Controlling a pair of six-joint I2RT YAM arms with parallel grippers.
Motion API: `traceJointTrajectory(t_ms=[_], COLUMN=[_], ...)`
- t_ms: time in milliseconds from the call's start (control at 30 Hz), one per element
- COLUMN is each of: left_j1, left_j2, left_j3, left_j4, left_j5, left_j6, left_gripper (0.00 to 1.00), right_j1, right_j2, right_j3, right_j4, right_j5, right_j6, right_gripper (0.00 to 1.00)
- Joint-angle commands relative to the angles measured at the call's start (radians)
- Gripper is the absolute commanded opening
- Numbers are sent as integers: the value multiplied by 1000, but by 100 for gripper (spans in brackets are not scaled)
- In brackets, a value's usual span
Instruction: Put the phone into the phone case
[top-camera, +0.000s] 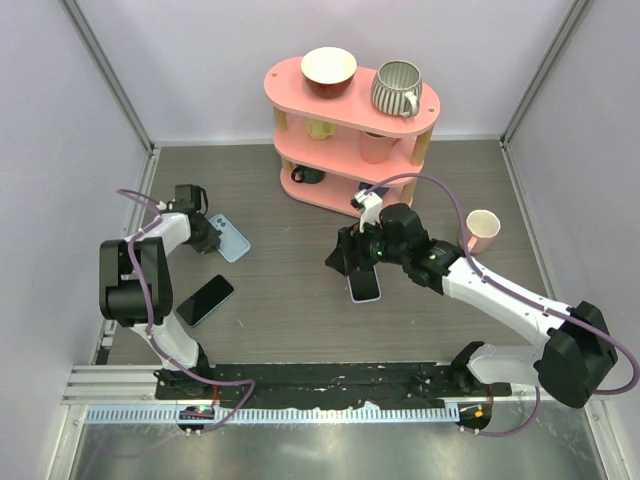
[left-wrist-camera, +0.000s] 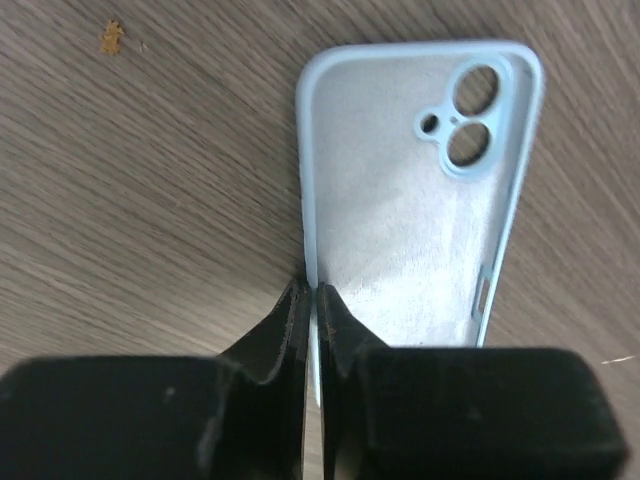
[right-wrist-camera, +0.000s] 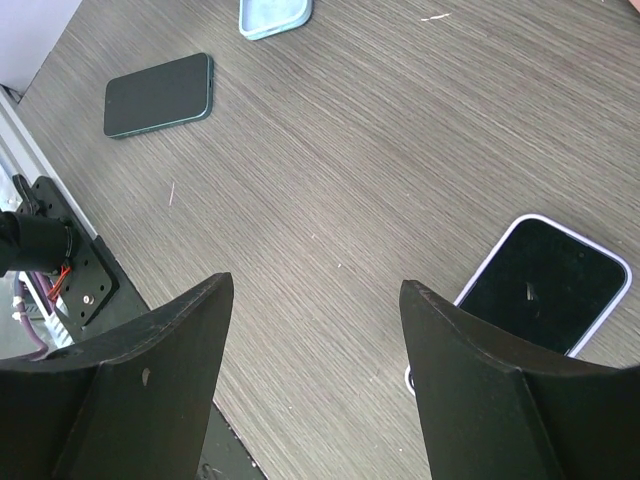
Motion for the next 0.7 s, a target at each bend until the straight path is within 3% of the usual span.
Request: traceJointTrajectory(t_ms=[0,233,333,500,667], left_j1=[-15,-138,-165,-228,-274], left_j2=[-71,-171,-249,-382,-443], left_j3=[45,70,1,-177,-211], left_j4=[-77,-227,-208,-93,-72], left_j5=[43,121,190,192,149], left_j6=[120,243,192,-71,-90], left_gripper=[0,0,0,0,0], right_j1=[-1,-1,-1,-1,-1], right_j2=[-40,-40,-32,-16,-17], right_j3=[-7,-13,-10,-2,-8], right_j4=[43,42,47,53,53], right_j5=[2,26,21,12,15], right_j6=[-21,-29,-29,-26,-27], right_gripper=[73,73,73,73,73])
